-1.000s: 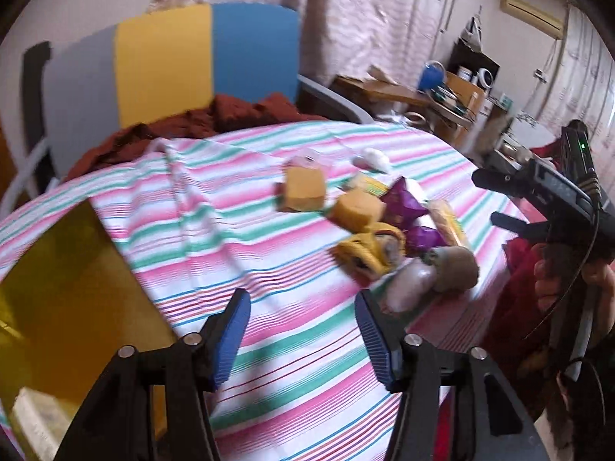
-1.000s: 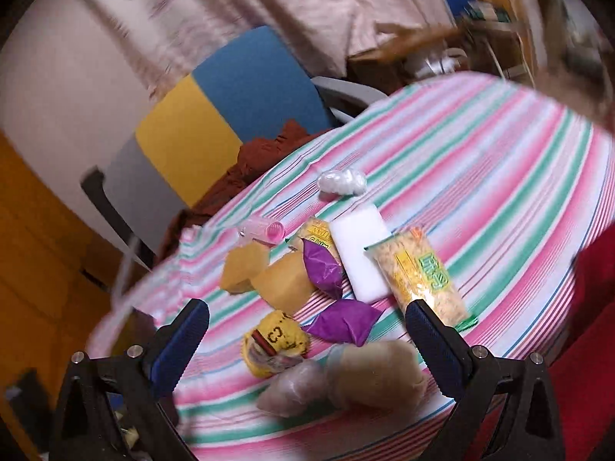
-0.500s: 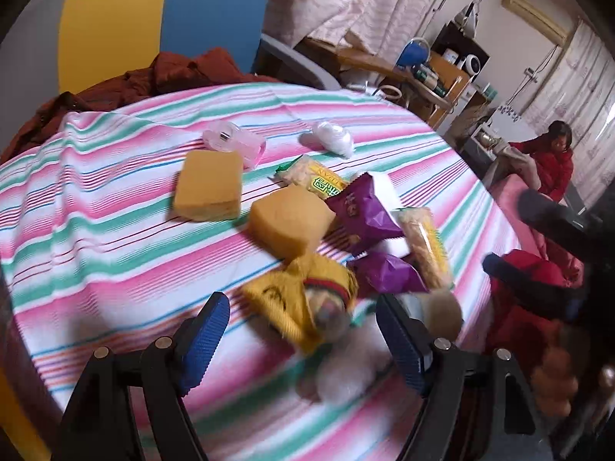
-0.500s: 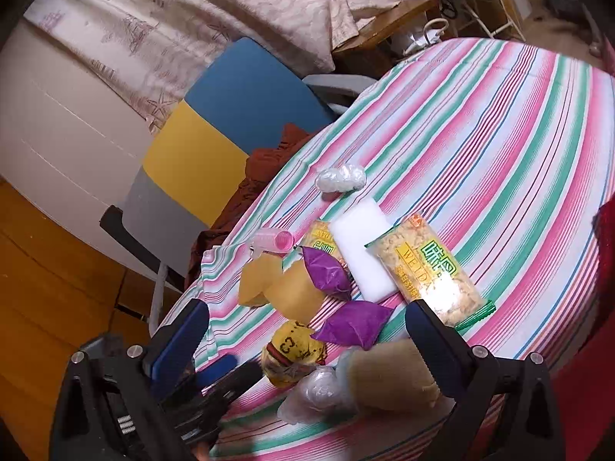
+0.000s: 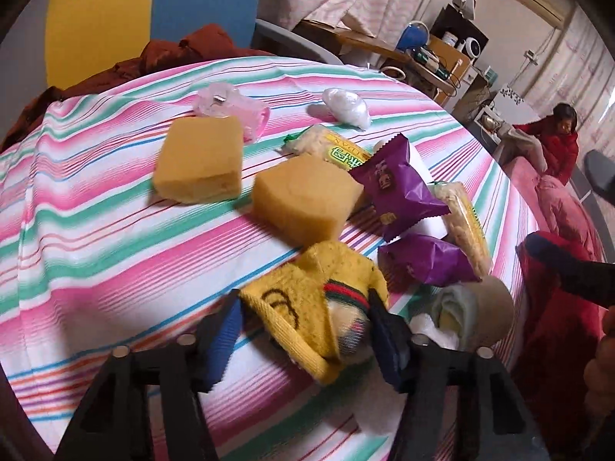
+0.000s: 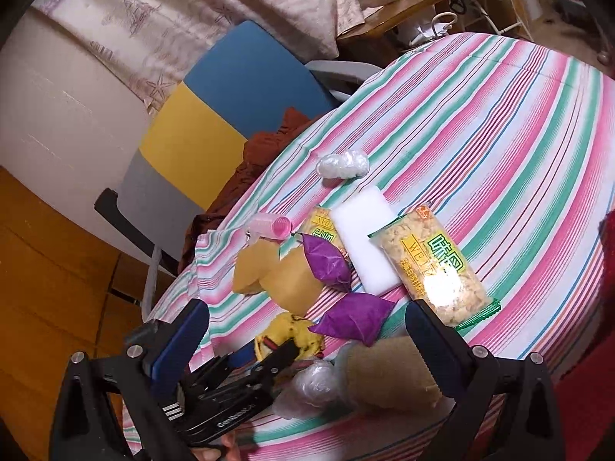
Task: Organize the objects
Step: 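Grasp yellow knitted cloth with left tool while right tool approaches purple packet, then grasp purple snack packet with right tool while left tool holds yellow cloth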
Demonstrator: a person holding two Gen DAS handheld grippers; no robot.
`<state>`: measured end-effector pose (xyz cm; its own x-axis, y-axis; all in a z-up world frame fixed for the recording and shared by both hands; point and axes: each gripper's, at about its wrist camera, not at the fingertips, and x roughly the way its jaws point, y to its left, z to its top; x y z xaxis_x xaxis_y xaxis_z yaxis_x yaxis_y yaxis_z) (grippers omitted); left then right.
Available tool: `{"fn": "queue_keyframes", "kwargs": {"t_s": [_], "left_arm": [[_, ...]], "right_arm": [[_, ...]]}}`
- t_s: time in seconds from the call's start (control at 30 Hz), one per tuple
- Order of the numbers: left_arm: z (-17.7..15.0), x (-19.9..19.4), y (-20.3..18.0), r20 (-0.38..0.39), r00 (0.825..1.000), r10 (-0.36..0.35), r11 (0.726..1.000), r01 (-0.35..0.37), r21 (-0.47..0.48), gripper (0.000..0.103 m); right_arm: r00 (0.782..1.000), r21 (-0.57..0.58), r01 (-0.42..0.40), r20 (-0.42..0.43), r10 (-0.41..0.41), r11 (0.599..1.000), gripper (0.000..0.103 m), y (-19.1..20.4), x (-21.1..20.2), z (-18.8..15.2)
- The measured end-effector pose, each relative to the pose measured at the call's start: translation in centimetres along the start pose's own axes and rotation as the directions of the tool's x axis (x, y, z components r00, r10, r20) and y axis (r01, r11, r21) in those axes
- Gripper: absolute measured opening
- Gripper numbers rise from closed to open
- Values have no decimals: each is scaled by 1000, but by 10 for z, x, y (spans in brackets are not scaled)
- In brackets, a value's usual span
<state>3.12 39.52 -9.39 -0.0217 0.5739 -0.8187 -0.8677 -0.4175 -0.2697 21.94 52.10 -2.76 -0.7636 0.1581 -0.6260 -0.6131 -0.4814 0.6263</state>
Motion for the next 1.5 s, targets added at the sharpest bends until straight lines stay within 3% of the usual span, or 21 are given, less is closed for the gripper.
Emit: {"fn": "queue_keyframes", "kwargs": {"t_s": [0.07, 0.17, 0.4, 0.67, 0.8, 0.97, 1.07, 1.2, 1.33, 1.37, 1.5], "left_arm": [[-5, -7, 5, 7, 1000, -8, 1000, 8, -7, 47], [-15, -18, 12, 24, 1000, 15, 1000, -15, -9, 46], [-40, -40, 32, 55, 997, 61, 996, -57, -70, 45], [-60, -48, 26, 64, 993, 99, 995, -97, -24, 45], [-62, -46, 23, 60, 993, 104, 995, -104, -5, 45], [-64, -47, 25, 62, 994, 90, 996, -89, -22, 45], [-64, -47, 26, 61, 994, 85, 996, -84, -29, 46], [-64, -47, 28, 66, 995, 80, 996, -77, -43, 47], [-65, -47, 29, 71, 995, 74, 997, -70, -45, 47], [-65, -47, 29, 72, 995, 72, 997, -69, -42, 47], [-65, -47, 29, 81, 994, 76, 997, -73, -35, 45]], "right_arm": [[1000, -4, 8, -4, -8, 1000, 103, 0, 1, 0], [1000, -10, 17, -13, -17, 1000, 103, 1, 3, 0], [999, -20, 42, -28, -43, 999, 103, 2, 5, -1], [996, -48, 41, -72, -45, 998, 103, 5, 10, -4], [993, -113, 82, -76, -91, 990, 102, 17, 11, -6], [963, -269, 220, -92, -252, 938, 76, 46, 32, -5], [942, -345, 296, -53, -333, 891, 69, 60, 51, 1], [895, -442, 399, -3, -446, 804, 59, 71, 83, 11], [844, -523, 458, 1, -536, 719, 31, 65, 115, 9], [836, -535, 470, 15, -548, 702, 30, 64, 117, 8], [897, -484, 394, 17, -442, 781, 22, 65, 100, 13]]}}
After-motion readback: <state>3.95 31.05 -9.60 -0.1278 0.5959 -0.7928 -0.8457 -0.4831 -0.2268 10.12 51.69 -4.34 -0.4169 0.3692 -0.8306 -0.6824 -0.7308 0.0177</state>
